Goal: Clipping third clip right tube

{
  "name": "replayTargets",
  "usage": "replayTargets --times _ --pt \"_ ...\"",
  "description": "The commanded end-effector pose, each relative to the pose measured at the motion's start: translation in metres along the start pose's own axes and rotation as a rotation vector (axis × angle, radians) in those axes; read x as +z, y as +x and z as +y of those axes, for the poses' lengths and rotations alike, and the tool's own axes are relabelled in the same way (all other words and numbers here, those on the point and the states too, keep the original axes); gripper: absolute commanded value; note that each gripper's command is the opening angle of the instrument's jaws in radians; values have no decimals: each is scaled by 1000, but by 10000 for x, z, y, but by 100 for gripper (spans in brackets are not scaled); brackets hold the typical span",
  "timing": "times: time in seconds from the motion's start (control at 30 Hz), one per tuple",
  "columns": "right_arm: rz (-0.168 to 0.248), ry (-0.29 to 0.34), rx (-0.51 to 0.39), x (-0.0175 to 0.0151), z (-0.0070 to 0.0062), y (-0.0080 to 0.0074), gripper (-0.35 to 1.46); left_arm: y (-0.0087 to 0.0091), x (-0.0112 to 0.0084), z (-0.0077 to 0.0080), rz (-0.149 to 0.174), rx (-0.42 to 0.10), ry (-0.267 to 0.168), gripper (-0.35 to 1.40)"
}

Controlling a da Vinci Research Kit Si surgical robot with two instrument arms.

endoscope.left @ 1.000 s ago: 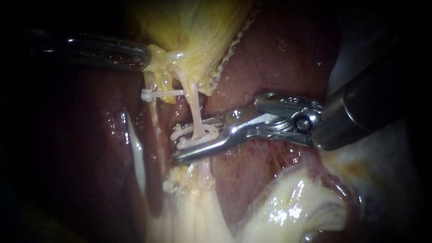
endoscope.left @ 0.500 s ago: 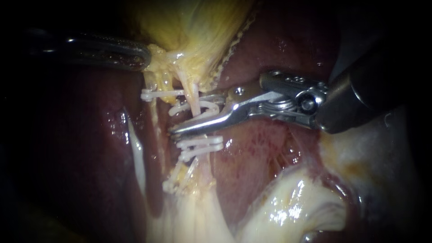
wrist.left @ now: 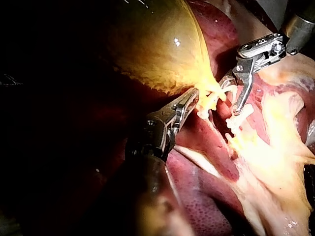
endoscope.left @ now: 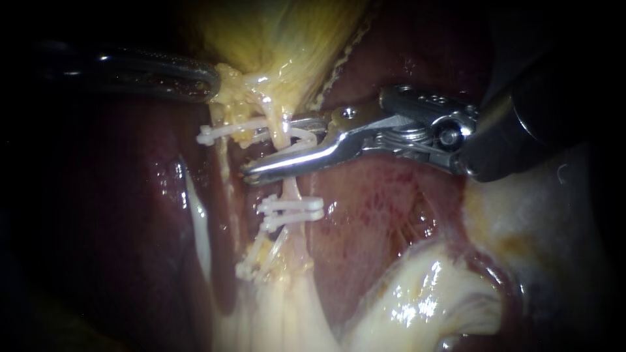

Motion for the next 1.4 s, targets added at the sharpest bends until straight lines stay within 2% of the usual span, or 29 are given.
replayTargets --times 0.03,0.23,0.47,0.9,1.1,1.23,1.4 --pt "8 4 -5 0 -1 -1 46 0 0 0 0 0 0 -35" --pt "51 73 90 2 -8 -1 43 0 0 0 0 0 0 -35" --pt "62 115 149 2 -11 -1 40 0 0 0 0 0 0 -35" --pt "65 126 177 4 -10 -3 22 0 0 0 0 0 -1 -35" --pt "64 126 177 5 -11 -4 -1 -1 1 -1 0 -1 -1 -35" --pt "65 129 207 4 -11 -4 -33 -1 1 -1 0 -1 -1 -35" --pt "62 126 241 3 -8 -7 -35 -1 2 0 0 -1 -1 -35"
